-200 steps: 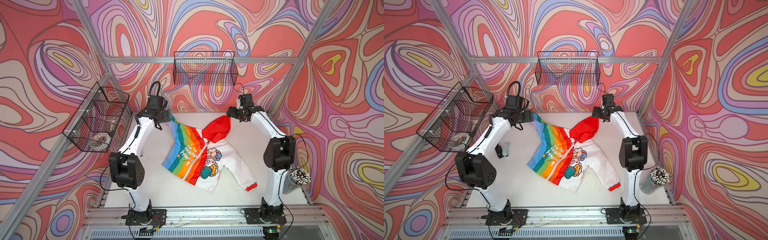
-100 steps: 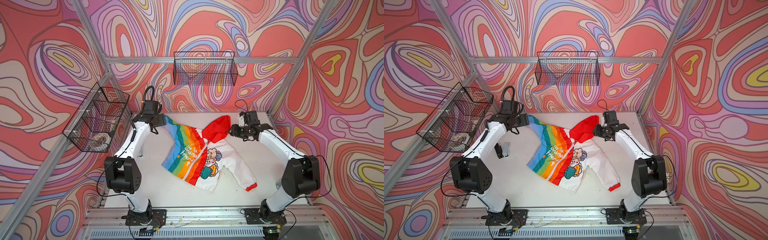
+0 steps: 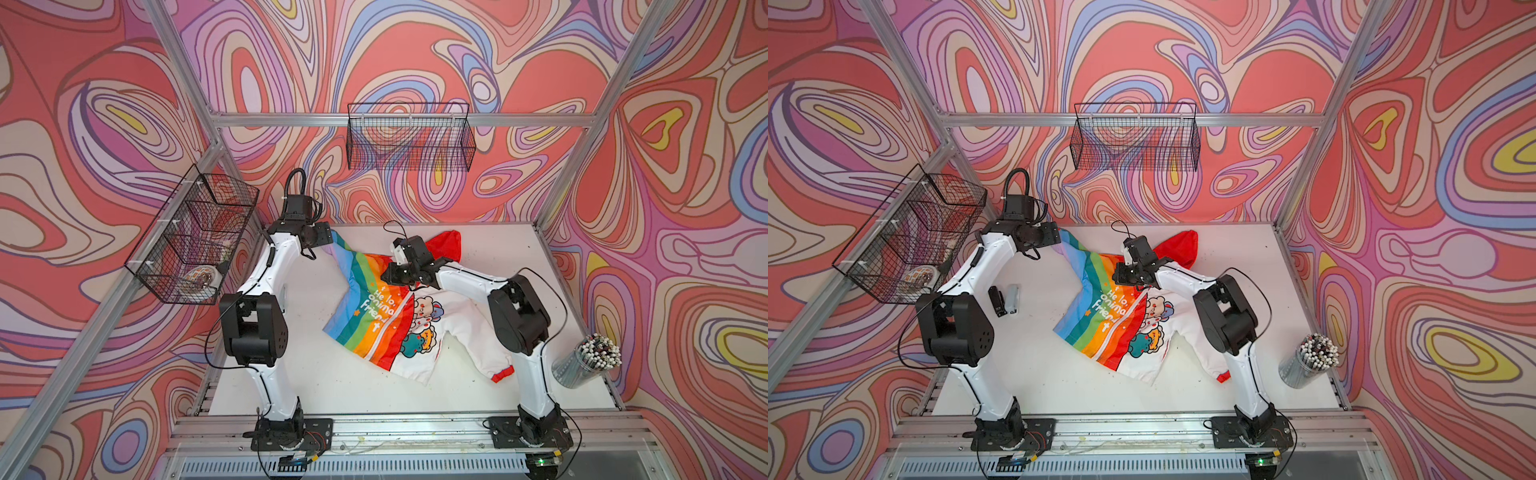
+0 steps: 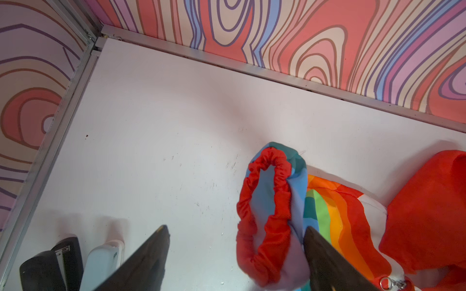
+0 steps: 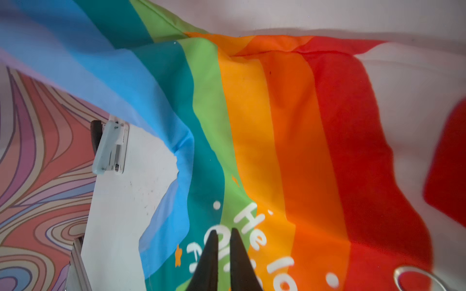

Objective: Unzip the jacket
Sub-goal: Flatten out the jacket at the center of the board.

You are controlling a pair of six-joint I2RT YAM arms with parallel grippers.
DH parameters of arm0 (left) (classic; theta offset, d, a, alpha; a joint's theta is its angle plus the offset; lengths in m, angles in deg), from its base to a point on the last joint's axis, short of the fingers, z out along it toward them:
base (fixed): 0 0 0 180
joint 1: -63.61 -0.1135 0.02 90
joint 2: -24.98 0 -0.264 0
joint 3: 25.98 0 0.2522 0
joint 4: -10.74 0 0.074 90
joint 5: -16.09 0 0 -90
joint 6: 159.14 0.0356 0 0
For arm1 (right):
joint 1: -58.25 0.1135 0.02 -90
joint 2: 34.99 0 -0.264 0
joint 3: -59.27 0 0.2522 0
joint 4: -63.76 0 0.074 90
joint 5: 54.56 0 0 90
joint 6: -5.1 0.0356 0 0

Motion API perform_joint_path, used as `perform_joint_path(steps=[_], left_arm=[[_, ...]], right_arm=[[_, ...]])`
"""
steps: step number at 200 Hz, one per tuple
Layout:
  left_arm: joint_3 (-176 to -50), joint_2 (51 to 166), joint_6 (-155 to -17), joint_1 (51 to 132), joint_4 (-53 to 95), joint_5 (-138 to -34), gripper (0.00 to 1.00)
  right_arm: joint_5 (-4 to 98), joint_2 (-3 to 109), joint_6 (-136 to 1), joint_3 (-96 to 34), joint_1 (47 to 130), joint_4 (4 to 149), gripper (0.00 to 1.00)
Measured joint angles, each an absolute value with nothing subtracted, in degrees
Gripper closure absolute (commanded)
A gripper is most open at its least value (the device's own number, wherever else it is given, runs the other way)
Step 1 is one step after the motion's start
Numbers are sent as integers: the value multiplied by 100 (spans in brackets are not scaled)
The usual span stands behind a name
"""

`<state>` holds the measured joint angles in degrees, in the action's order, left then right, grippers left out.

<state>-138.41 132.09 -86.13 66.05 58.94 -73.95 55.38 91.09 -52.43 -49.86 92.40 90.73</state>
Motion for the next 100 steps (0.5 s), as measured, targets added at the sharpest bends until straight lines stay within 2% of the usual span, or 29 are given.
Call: perform_joint_path(steps=[38,100], left_arm=[[-13942,13277,-8637,6557,5903,-7416,17],[-14064,13281,-8810,6511,5938,-7604,18]], right_arm=[[5492,9975,-4981,-5808,9262,9113,90],[5346,10388,-4758,-6140,9321,9438,93]])
